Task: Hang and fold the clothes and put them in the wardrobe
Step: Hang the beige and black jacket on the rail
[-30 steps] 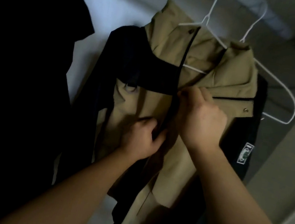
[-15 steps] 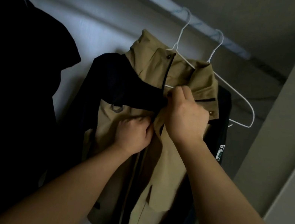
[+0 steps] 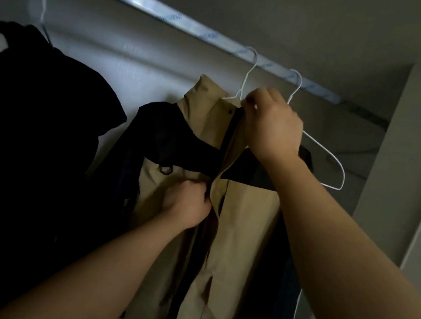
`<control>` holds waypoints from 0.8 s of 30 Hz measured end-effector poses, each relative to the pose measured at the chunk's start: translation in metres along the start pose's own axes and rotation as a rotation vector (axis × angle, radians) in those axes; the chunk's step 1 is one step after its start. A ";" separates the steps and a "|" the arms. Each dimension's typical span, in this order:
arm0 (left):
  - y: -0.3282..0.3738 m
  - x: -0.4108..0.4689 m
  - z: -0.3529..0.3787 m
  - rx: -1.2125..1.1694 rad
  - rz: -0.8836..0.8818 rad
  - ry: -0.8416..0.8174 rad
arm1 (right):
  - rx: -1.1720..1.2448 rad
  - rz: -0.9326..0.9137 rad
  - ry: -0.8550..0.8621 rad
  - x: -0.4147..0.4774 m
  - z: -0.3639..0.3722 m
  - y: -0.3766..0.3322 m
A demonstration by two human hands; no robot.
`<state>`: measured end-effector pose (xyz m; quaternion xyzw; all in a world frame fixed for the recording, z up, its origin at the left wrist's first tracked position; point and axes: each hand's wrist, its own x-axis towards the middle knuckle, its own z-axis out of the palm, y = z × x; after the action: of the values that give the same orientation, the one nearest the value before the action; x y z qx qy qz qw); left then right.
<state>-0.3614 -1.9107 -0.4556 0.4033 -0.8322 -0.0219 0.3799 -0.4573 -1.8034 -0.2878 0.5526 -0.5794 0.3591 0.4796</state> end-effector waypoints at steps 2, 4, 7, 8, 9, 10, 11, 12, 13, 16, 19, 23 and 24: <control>-0.006 0.002 -0.008 -0.022 0.024 -0.006 | 0.038 -0.028 0.023 -0.003 0.005 0.002; -0.012 0.004 -0.015 -0.096 0.056 0.017 | 0.064 -0.060 0.024 -0.008 0.009 0.003; -0.017 0.011 -0.028 -0.185 0.065 0.088 | 0.079 -0.123 -0.052 -0.018 0.015 0.006; -0.018 0.014 -0.033 -0.206 0.066 0.114 | 0.092 -0.144 -0.095 -0.020 0.017 0.007; -0.017 0.017 -0.038 -0.217 0.071 0.139 | 0.116 -0.158 -0.145 -0.023 0.018 0.009; -0.016 0.020 -0.042 -0.226 0.082 0.166 | 0.158 -0.163 -0.195 -0.026 0.020 0.010; -0.016 0.023 -0.047 -0.235 0.098 0.197 | 0.215 -0.161 -0.233 -0.029 0.022 0.011; -0.015 0.027 -0.052 -0.248 0.118 0.235 | 0.279 -0.150 -0.251 -0.032 0.024 0.011; -0.015 0.031 -0.058 -0.263 0.138 0.284 | 0.342 -0.134 -0.249 -0.034 0.026 0.012; -0.008 0.047 -0.080 -0.322 0.193 0.427 | 0.435 -0.094 -0.195 -0.031 0.028 0.017; 0.002 0.067 -0.110 -0.294 0.343 0.481 | 0.387 -0.078 -0.165 -0.017 0.028 0.024; 0.011 0.097 -0.143 -0.142 0.463 0.282 | 0.319 -0.163 -0.201 -0.002 0.029 0.026; 0.014 0.103 -0.147 -0.103 0.444 0.199 | 0.310 -0.193 -0.190 0.000 0.029 0.027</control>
<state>-0.3147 -1.9328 -0.2827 0.1911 -0.8566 0.0596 0.4756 -0.4889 -1.8275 -0.2935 0.7042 -0.5043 0.3422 0.3643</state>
